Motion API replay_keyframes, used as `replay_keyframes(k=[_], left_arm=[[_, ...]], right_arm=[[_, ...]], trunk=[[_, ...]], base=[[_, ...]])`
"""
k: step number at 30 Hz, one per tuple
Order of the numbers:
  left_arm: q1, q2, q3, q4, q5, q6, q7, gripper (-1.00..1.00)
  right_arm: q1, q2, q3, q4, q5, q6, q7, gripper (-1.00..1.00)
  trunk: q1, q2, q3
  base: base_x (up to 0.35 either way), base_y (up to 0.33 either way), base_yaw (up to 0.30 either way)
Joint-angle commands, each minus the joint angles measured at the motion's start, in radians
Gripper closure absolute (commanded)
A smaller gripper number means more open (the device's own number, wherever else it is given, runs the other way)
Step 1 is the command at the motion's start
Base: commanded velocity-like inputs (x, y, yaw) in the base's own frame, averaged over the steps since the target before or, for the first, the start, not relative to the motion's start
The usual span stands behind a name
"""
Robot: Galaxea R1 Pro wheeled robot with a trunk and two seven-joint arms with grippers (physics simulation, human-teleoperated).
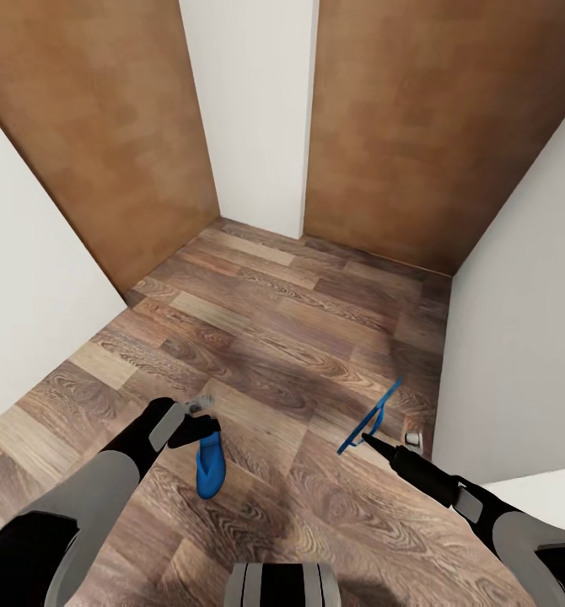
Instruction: In the bedroom, move the book from the bed onto either nightstand, and place the two sandals side by side next to the bed.
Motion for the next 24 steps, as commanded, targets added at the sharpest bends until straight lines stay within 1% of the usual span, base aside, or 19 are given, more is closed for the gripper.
replay_keyframes(k=[1,11,24], left_arm=[[0.0,0.001,-0.007,-0.002,0.011,0.002,0.008,-1.0],[0.0,0.001,-0.007,-0.002,0.012,-0.014,0.008,-1.0],[0.0,0.001,-0.007,-0.003,0.012,-0.016,0.008,-1.0]], right_arm=[[0.0,0.0,0.007,0.0,-0.011,0.01,0.004,1.0],[0.0,0.0,0.007,0.0,-0.01,0.01,0.004,1.0],[0.0,0.0,0.007,0.0,-0.01,0.01,0.004,1.0]], trunk=[[0.0,-0.001,-0.005],[0.005,-0.003,-0.043],[0.011,-0.006,-0.094]], base=[[0.0,0.0,0.0],[0.0,0.0,0.0],[0.0,0.0,0.0]])
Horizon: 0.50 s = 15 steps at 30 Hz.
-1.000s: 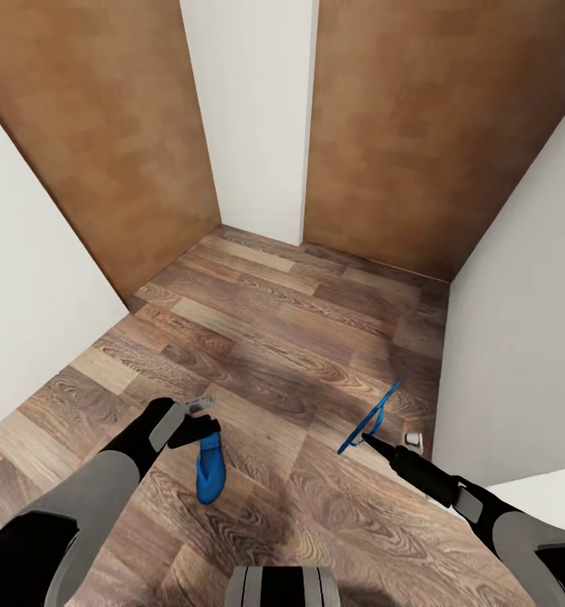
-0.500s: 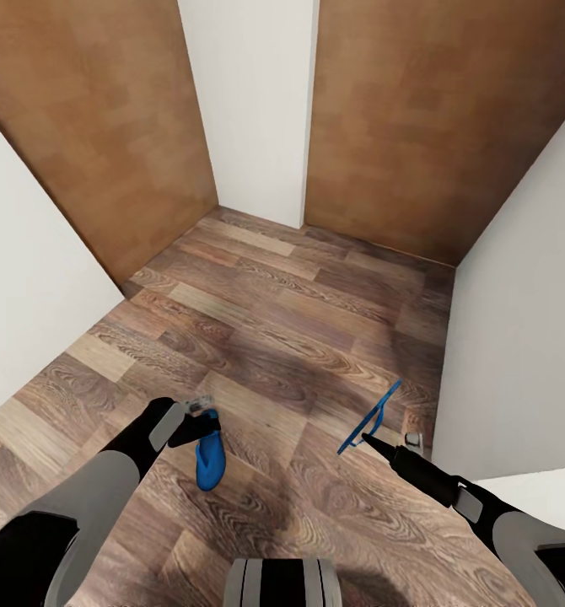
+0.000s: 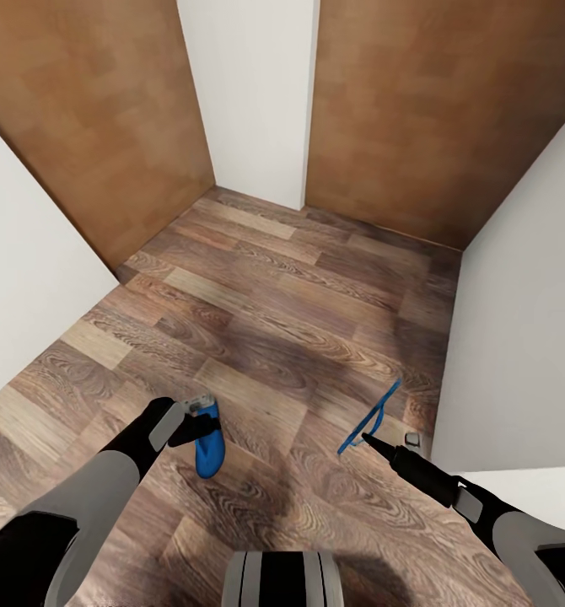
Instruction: In the bedroom, move the book from the bed onto either nightstand, and place the two sandals side by side next to the bed.
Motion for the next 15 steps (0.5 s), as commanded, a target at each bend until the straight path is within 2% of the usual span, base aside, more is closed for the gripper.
replay_keyframes(k=[1,6,15], left_arm=[[0.0,0.001,-0.007,-0.002,0.011,0.002,0.008,-1.0],[0.0,0.001,-0.007,-0.002,0.011,0.002,0.008,-1.0],[0.0,0.001,-0.008,-0.002,0.01,0.002,0.008,-1.0]], right_arm=[[0.0,0.0,0.008,0.0,-0.01,0.01,0.004,1.0],[0.0,0.0,0.008,0.0,-0.01,0.01,0.004,1.0],[0.0,0.0,0.008,0.0,-0.01,0.01,0.004,1.0]], trunk=[[0.0,-0.001,-0.005],[0.002,-0.002,-0.024],[0.002,-0.002,-0.024]], base=[[0.0,0.0,0.0],[0.0,0.0,0.0],[0.0,0.0,0.0]])
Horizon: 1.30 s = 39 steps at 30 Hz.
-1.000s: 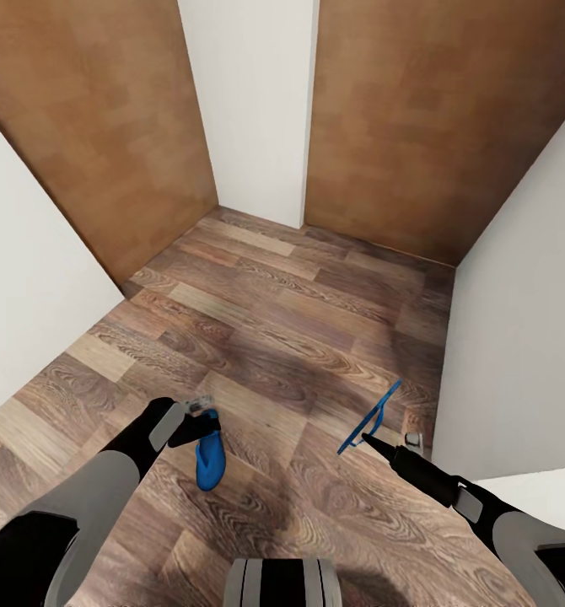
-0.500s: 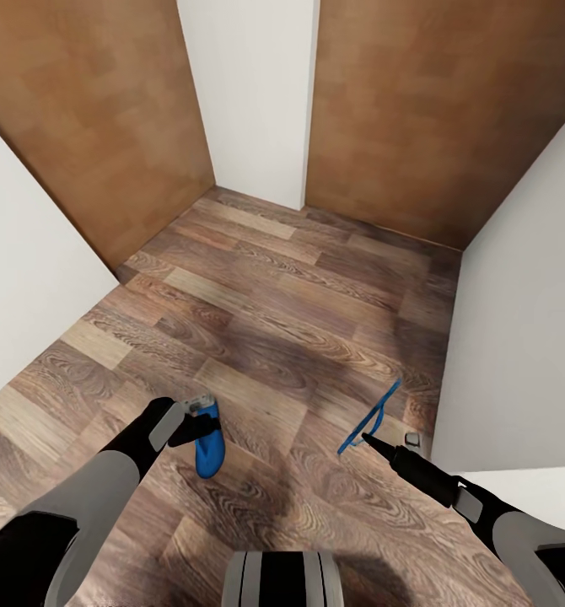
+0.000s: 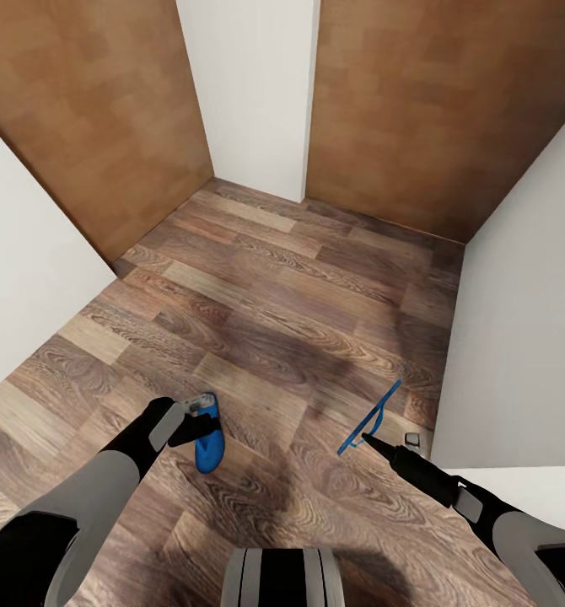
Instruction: In the bedroom, move the book from the bed onto either nightstand, and place the two sandals side by side next to the bed.
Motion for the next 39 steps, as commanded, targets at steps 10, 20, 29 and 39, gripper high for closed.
replay_keyframes(k=[10,20,29,39], left_arm=[[0.0,0.001,-0.007,-0.002,0.008,0.002,0.008,-1.0],[0.0,0.002,-0.007,-0.002,0.008,0.002,0.008,-1.0],[0.0,0.001,-0.007,-0.002,0.007,-0.001,0.008,-1.0],[0.0,0.001,-0.012,0.004,0.009,-0.11,0.008,-1.0]], right_arm=[[0.0,0.0,0.008,0.0,-0.01,0.01,0.003,1.0],[0.0,0.0,0.008,0.0,-0.01,0.01,0.003,1.0],[0.0,0.0,0.008,0.0,-0.01,0.01,0.003,1.0],[0.0,0.0,0.008,0.0,-0.01,0.01,0.003,1.0]], trunk=[[0.0,0.0,-0.001],[0.0,0.0,-0.001],[0.0,0.0,-0.001],[0.0,0.0,-0.001]], base=[[0.0,0.0,0.0],[0.0,0.0,0.0],[0.0,0.0,0.0],[0.0,0.0,0.0]])
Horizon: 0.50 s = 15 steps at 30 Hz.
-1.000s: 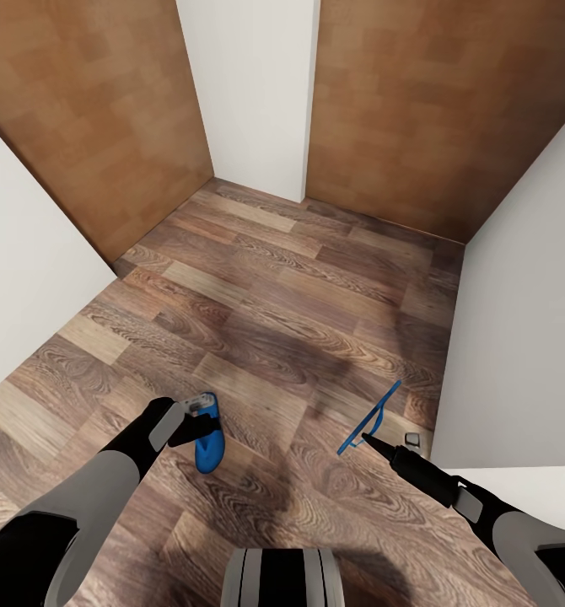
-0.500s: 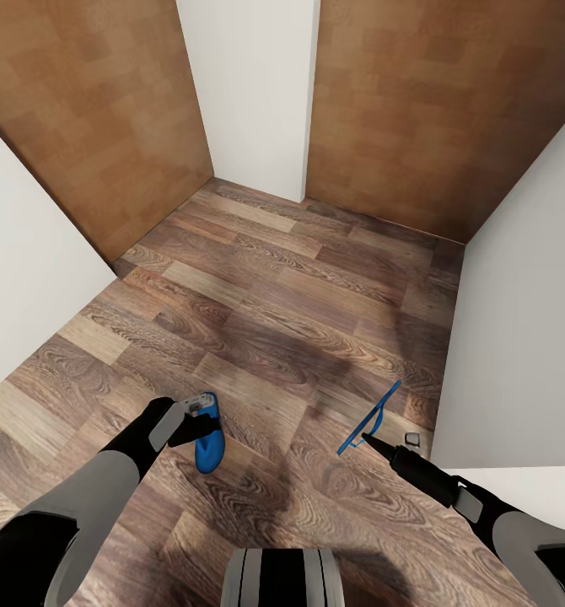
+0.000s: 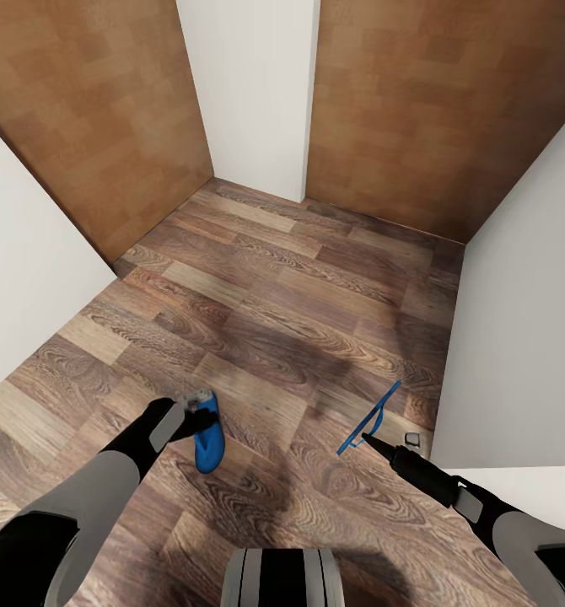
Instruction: In the bedroom, move the book from the bed onto either nightstand, and place the two sandals side by side next to the bed.
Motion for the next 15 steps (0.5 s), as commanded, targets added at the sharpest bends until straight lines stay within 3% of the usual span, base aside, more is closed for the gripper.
replay_keyframes(k=[1,15], left_arm=[[0.0,0.001,-0.008,-0.001,0.011,-0.008,0.008,-1.0],[0.0,0.001,-0.011,0.005,0.011,-0.058,0.008,-1.0]], right_arm=[[0.0,0.0,0.008,0.0,-0.01,0.01,0.003,1.0],[0.0,0.0,0.008,0.0,-0.01,0.01,0.003,1.0]], trunk=[[0.0,0.0,-0.001],[0.0,0.0,-0.001]], base=[[0.0,0.0,0.0],[0.0,0.0,0.0]])
